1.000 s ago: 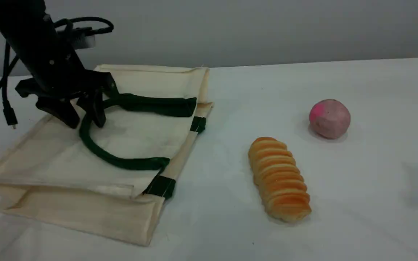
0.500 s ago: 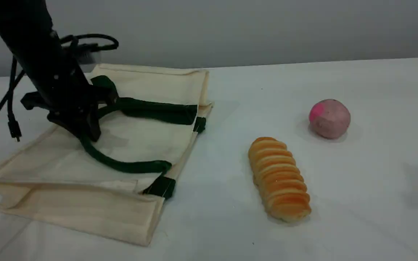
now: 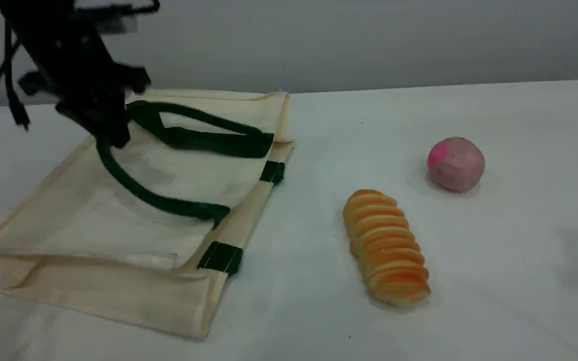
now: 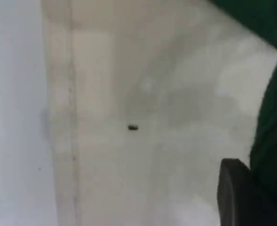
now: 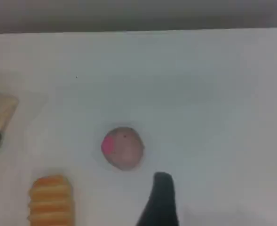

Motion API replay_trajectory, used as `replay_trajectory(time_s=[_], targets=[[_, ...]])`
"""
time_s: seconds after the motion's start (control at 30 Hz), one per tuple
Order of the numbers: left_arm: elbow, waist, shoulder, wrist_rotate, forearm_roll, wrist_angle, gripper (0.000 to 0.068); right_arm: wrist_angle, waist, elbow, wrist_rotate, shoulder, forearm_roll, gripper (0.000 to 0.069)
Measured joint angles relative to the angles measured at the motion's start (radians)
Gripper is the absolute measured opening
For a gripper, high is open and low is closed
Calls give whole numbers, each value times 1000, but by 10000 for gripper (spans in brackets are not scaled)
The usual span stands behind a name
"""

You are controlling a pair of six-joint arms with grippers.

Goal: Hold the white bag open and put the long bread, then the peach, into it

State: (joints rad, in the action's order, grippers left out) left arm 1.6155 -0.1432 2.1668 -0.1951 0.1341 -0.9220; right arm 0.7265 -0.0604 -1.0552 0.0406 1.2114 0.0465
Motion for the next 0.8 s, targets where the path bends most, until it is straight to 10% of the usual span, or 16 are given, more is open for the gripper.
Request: replay_trajectory(time_s=[0.8], targets=[[103,0,-220,-168,54,-304,89,18,0,0,-8,73,-1,586]])
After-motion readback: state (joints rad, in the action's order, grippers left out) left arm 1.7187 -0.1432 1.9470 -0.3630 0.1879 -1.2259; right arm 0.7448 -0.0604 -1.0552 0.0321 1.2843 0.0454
